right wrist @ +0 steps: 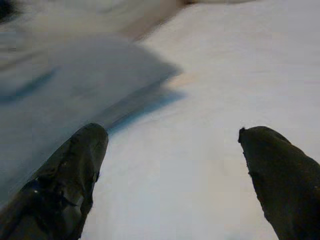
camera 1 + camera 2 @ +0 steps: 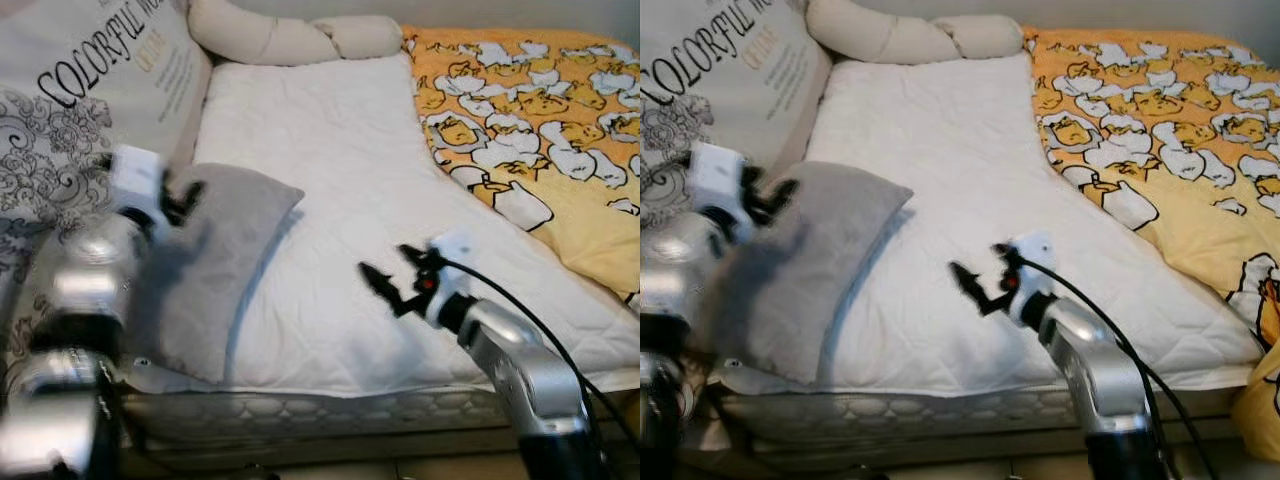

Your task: Clean up the room

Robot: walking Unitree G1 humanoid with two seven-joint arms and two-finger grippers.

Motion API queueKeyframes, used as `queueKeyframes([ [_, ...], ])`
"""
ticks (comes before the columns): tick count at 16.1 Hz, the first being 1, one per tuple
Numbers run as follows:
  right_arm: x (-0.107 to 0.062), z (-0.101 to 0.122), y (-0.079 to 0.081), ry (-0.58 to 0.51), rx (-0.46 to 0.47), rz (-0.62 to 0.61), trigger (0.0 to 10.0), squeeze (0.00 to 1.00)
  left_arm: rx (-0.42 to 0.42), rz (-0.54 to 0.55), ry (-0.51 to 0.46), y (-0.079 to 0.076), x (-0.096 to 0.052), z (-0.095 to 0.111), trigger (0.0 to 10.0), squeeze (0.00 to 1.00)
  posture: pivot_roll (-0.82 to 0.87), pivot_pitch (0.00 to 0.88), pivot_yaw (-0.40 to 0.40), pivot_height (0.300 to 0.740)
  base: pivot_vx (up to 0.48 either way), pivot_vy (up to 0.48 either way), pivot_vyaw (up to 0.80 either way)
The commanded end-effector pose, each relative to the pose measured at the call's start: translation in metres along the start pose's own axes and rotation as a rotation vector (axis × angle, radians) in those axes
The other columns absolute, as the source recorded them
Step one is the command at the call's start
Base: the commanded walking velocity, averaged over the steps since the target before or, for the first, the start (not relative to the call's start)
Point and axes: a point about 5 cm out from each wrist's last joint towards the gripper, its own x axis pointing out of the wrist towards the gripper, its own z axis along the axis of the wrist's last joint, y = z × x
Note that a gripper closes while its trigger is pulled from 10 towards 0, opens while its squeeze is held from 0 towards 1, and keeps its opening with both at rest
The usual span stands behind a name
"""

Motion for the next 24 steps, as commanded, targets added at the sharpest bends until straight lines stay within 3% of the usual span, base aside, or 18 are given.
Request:
queueKeyframes([
  [1,-0.009,0.007,-0.011,-0.043,-0.068,-0.15,10.0,0.0,0.041,-0.01,-0.092,-0.022,-0.006,0.004,10.0,0.0,-0.06,0.0,0.063,0.74,0.0,0.0,0.0],
  [4,-0.018,-0.002,-0.01,-0.056,-0.028,-0.185,10.0,0.0,0.0,-0.026,-0.105,-0.048,-0.021,-0.003,10.0,0.0,-0.06,0.0,0.046,0.74,0.0,0.0,0.0],
  [5,-0.023,-0.013,-0.005,-0.024,0.0,-0.176,10.0,0.0,-0.053,-0.032,-0.107,-0.065,-0.035,-0.004,10.0,0.0,-0.05,0.0,0.04,0.74,0.0,0.364,0.0],
  [8,-0.025,-0.024,0.006,0.0,0.04,-0.163,10.0,0.0,-0.076,-0.016,-0.102,-0.082,-0.052,-0.006,10.0,0.0,-0.03,0.0,0.03,0.74,0.0,0.421,0.0],
  [12,-0.023,-0.026,0.011,-0.002,0.063,-0.164,10.0,0.0,-0.063,-0.018,-0.069,-0.089,-0.062,-0.006,10.0,0.0,-0.02,0.0,0.028,0.74,0.0,0.438,0.0],
  [19,-0.022,-0.024,0.014,-0.009,0.131,-0.086,10.0,0.0,-0.067,-0.025,-0.059,-0.087,-0.072,0.006,10.0,0.0,0.0,0.0,0.033,0.74,0.081,0.0,0.0],
  [21,-0.021,-0.027,0.026,0.028,0.068,0.025,10.0,0.0,-0.058,-0.023,-0.054,-0.088,-0.073,0.008,10.0,0.0,0.01,0.0,0.032,0.74,0.343,0.0,0.21],
  [24,-0.021,-0.028,0.028,0.033,0.069,0.041,10.0,0.0,-0.059,-0.017,-0.044,-0.087,-0.074,0.008,10.0,0.0,0.01,0.0,0.028,0.74,0.35,0.0,0.8],
])
